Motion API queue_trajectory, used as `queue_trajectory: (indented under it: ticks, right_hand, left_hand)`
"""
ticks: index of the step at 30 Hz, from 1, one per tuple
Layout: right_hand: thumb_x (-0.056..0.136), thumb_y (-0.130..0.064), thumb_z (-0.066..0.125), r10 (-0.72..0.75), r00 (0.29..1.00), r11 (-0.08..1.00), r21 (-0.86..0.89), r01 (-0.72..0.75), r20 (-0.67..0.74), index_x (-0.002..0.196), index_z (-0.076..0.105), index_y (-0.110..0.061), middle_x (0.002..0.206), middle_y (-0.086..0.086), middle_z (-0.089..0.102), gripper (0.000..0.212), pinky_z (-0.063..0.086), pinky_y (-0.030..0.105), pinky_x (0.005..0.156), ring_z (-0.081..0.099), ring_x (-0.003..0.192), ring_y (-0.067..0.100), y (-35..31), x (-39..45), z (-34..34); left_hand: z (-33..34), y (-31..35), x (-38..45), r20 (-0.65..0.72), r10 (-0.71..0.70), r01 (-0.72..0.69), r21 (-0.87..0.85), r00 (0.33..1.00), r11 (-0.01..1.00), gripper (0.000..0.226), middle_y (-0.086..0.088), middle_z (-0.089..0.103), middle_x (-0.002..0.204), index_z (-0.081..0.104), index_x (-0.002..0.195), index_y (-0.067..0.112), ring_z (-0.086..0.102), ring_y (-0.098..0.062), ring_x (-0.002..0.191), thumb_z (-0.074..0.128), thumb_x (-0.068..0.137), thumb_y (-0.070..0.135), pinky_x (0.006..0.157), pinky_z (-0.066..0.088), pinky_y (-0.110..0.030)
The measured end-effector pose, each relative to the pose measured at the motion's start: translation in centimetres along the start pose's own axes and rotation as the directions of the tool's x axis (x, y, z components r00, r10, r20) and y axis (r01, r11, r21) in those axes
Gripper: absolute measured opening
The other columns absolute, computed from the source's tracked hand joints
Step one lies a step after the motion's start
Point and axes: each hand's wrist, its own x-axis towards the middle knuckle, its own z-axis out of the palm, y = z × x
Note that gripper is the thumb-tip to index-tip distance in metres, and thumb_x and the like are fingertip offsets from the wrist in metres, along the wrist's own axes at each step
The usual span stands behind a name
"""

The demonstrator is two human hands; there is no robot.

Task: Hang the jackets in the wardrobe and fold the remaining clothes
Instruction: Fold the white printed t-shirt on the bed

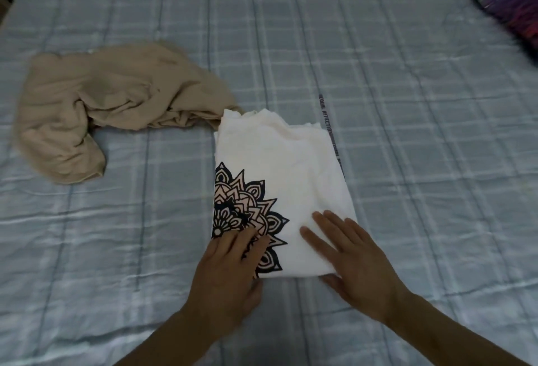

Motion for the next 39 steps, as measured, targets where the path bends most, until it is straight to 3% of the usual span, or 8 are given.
queue_trajectory:
  ticks: [7,11,14,19,25,30,36,39]
  right_hand:
    - [0.048,-0.001,0.088,0.025,0.994,0.991,-0.130,-0.040,-0.111,0.135,0.060,-0.012,0.129,0.022,0.062,0.091,0.053,0.055,0.091,0.062,0.118,0.040,-1.4,1.2,0.5]
    - [0.050,0.005,0.086,0.022,0.984,0.994,-0.105,-0.041,-0.180,0.122,0.068,-0.006,0.115,0.019,0.069,0.076,0.053,0.057,0.090,0.068,0.105,0.038,-2.0,0.8,-0.8]
    - [0.056,0.004,0.078,-0.002,0.990,0.999,-0.041,-0.003,-0.139,0.117,0.066,-0.007,0.109,0.011,0.070,0.063,0.054,0.043,0.090,0.067,0.098,0.032,-2.6,-1.7,-1.4]
    - [0.062,0.000,0.072,0.031,0.999,0.996,0.079,-0.032,0.014,0.107,0.061,-0.015,0.099,0.002,0.064,0.049,0.053,0.033,0.079,0.061,0.085,0.021,-5.6,-8.9,-1.1]
    - [0.083,-0.018,0.058,0.058,0.965,0.976,0.188,-0.108,0.257,0.123,0.051,-0.033,0.117,-0.007,0.043,0.043,0.052,0.032,0.076,0.057,0.090,0.015,-6.8,-12.6,-2.1]
    - [0.086,-0.032,0.063,-0.017,0.981,0.973,0.231,-0.028,0.192,0.131,0.052,-0.030,0.117,-0.007,0.053,0.046,0.051,0.034,0.079,0.060,0.095,0.016,-3.7,-9.1,-6.5]
    - [0.089,-0.043,0.054,0.052,0.990,0.985,0.154,-0.071,0.129,0.129,0.052,-0.025,0.104,-0.001,0.065,0.044,0.046,0.040,0.085,0.061,0.095,0.022,-0.1,-2.6,-9.0]
    - [0.088,-0.036,0.061,0.099,0.995,0.995,0.027,-0.099,0.015,0.127,0.056,-0.021,0.105,0.002,0.065,0.042,0.038,0.037,0.095,0.058,0.101,0.025,1.7,1.6,-8.2]
  left_hand:
    - [-0.5,0.8,1.2,-0.124,-0.039,0.049,0.076,0.991,0.996,0.056,-0.006,0.068,0.099,0.070,0.097,0.012,0.065,-0.028,0.081,0.080,0.044,-0.006,0.061,0.052,-0.035]
    - [-1.3,2.1,0.6,-0.200,-0.031,0.054,0.111,0.979,0.992,0.047,-0.007,0.067,0.082,0.071,0.089,0.010,0.063,-0.028,0.069,0.078,0.046,-0.007,0.051,0.051,-0.034]
    - [-1.3,3.3,-1.7,-0.225,-0.015,0.034,0.079,0.974,0.996,0.048,-0.005,0.066,0.079,0.071,0.086,0.011,0.063,-0.026,0.068,0.078,0.043,-0.010,0.048,0.050,-0.032]
    - [0.7,6.9,-8.7,-0.177,0.055,-0.051,0.027,0.983,0.998,0.048,-0.003,0.066,0.080,0.072,0.084,0.014,0.063,-0.023,0.069,0.072,0.042,-0.009,0.053,0.050,-0.029]
    - [-1.1,8.4,-12.6,0.031,0.131,-0.128,-0.085,0.991,0.988,0.054,0.006,0.067,0.082,0.073,0.089,0.023,0.064,-0.016,0.069,0.080,0.039,0.003,0.057,0.051,-0.020]
    - [-6.7,5.2,-9.2,-0.014,0.054,-0.055,-0.171,0.998,0.984,0.039,0.002,0.070,0.098,0.070,0.111,0.020,0.068,-0.022,0.081,0.079,0.073,0.014,0.063,0.058,-0.034]
    - [-8.5,1.9,-2.4,-0.140,-0.040,0.019,-0.147,0.989,0.989,0.026,-0.003,0.069,0.095,0.068,0.112,0.014,0.065,-0.028,0.078,0.071,0.086,0.013,0.065,0.053,-0.039]
    - [-7.5,0.0,1.6,-0.172,-0.107,0.089,-0.109,0.979,0.990,0.028,-0.005,0.068,0.104,0.064,0.121,0.016,0.062,-0.029,0.091,0.062,0.093,0.017,0.082,0.046,-0.042]
